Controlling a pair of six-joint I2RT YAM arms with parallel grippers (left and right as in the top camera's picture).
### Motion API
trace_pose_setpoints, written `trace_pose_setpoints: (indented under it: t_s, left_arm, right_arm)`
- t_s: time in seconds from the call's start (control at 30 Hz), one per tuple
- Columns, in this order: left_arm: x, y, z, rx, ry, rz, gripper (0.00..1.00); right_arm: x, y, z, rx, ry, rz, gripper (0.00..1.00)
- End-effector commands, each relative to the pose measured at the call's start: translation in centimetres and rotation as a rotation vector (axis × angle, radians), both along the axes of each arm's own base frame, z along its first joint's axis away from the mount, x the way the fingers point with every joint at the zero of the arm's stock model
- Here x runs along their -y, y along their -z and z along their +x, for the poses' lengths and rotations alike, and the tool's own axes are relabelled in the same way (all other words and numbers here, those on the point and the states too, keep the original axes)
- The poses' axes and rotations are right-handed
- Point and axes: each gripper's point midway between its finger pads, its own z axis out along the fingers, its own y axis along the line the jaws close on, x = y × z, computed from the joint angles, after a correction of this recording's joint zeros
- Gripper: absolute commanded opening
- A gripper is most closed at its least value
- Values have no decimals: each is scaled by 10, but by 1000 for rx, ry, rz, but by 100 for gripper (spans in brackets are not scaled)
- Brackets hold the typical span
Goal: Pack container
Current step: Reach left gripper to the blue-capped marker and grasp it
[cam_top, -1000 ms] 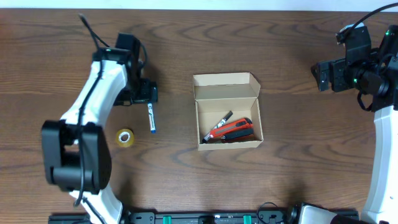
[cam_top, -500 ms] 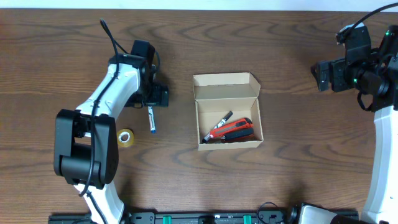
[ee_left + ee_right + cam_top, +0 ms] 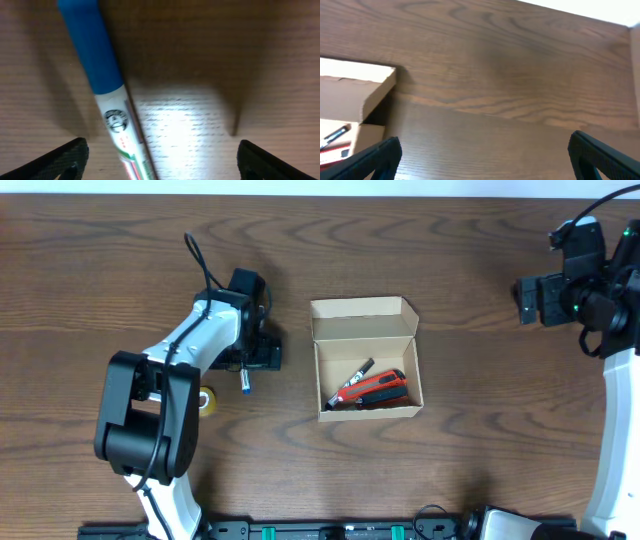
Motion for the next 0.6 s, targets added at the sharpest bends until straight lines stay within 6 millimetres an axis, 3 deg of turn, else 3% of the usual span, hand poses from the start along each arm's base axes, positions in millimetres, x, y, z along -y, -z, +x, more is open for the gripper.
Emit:
trace_pose_setpoints:
  t_s: [0.0, 0.57]
  left_arm:
    - [3, 5, -2, -11, -22, 2, 92]
    - [0, 9, 0, 8, -50, 14, 89]
  right_arm:
    - [14, 6, -1, -15, 62, 15, 99]
    - [15, 7, -3, -25, 66, 19, 99]
